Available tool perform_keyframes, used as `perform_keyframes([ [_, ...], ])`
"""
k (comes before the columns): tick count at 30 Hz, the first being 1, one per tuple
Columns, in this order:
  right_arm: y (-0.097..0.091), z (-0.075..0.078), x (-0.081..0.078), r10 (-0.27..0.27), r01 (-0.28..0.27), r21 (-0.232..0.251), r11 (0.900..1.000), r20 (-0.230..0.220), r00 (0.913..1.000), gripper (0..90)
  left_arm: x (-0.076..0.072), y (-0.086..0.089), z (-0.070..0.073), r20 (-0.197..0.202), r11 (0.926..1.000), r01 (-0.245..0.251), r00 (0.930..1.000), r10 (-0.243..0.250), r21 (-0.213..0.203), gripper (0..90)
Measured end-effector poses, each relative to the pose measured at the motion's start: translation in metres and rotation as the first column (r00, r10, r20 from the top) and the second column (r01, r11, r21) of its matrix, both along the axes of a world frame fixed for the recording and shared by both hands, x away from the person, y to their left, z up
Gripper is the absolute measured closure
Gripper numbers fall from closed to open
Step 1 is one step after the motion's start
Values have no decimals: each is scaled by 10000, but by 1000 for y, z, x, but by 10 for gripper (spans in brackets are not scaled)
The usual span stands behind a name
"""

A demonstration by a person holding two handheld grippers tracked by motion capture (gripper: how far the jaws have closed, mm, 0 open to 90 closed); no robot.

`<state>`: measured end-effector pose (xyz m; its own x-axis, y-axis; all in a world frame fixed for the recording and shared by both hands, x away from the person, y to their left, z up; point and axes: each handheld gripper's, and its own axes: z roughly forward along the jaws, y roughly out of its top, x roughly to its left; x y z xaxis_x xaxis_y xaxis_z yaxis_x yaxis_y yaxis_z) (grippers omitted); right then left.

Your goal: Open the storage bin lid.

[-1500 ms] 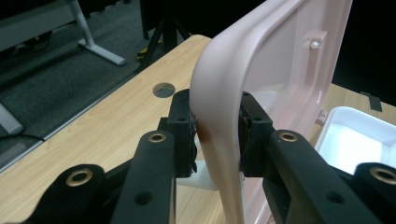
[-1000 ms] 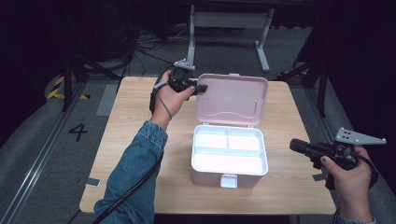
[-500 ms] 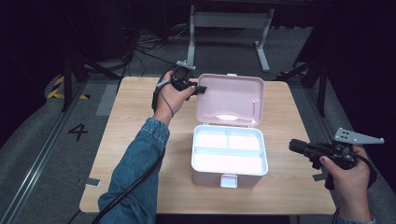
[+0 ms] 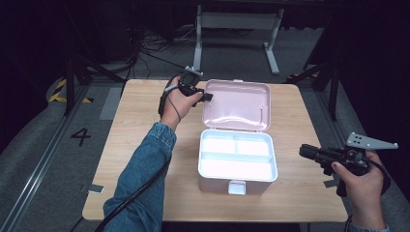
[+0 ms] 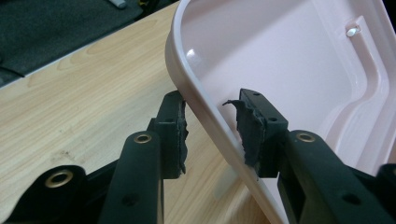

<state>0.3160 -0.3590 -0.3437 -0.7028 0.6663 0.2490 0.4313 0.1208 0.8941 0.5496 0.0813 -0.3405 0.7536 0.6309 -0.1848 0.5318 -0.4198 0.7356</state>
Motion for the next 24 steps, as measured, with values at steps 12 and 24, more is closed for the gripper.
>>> perform_keyframes([
  [12, 0, 0, -1, 30, -30, 97, 9999, 8, 10000, 776, 0, 3, -13, -330, 9996, -209, 9992, 215, 188, 591],
  [24, -1, 1, 1, 70, -70, 144, 9999, -26, 10000, 770, -13, 7, 7, 270, 10000, 86, 9996, -85, -47, 576],
])
